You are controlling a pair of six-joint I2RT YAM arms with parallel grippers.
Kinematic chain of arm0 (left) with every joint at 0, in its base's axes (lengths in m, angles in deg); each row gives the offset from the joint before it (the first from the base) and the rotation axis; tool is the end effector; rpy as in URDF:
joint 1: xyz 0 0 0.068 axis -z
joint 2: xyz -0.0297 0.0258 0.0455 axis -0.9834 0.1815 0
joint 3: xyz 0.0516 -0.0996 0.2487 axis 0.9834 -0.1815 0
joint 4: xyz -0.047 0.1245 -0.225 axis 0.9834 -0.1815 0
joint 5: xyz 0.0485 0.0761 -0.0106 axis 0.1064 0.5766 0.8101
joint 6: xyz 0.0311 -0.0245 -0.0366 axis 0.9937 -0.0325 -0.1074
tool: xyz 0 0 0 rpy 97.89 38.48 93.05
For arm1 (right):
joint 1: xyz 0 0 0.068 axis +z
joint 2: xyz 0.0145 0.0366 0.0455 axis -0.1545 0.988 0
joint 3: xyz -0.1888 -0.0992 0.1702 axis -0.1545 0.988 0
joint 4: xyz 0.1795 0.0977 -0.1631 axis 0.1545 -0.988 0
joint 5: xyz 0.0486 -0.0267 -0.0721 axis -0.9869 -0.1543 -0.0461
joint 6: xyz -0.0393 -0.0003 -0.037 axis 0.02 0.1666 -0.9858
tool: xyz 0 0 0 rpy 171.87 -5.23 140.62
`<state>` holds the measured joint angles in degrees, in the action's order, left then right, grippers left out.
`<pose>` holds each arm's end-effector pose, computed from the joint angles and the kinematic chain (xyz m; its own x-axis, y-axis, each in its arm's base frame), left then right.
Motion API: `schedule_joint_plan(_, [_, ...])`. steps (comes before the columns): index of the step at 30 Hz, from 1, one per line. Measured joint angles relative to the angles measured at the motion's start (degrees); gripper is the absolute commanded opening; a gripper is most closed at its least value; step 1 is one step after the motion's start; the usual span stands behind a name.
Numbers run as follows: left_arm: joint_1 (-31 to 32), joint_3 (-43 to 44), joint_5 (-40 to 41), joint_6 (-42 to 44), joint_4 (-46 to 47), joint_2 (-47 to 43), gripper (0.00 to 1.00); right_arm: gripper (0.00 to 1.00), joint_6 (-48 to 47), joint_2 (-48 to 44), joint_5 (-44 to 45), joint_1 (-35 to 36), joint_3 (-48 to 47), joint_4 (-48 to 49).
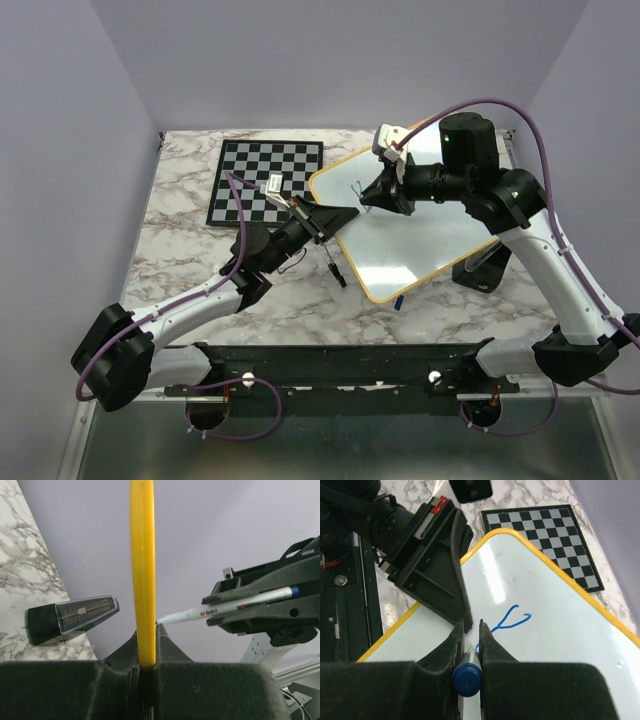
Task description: Write a sentence on the whiteboard
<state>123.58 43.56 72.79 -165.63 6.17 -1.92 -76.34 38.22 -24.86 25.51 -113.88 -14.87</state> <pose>0.1903 -0.1897 0.3122 -0.7189 -0.6609 -0.2155 0.3394 -0.0632 -0.9385 0.2073 0.1662 0.4718 0.0796 -0.4083 -0.9093 -0.9526 0.2375 -0.1901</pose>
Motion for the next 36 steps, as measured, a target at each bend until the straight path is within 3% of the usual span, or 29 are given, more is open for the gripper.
schedule_joint_plan(7, [-0.5, 0.0, 0.4, 0.0, 0.1, 0.0, 0.0, 0.01, 0.2, -3.1, -0.3, 0.0, 3.3, -0.8])
schedule_joint_plan(17, [-0.5, 0.0, 0.4, -0.2, 0.3, 0.0, 0.0, 0.01, 1.6, -0.1, -0.7, 0.0, -5.0, -0.9])
schedule_joint_plan(36, [-0.5, 0.0, 0.3, -0.5, 0.7, -0.3, 0.0, 0.0, 1.6, 1.8, 1.0, -0.3, -3.3, -0.3])
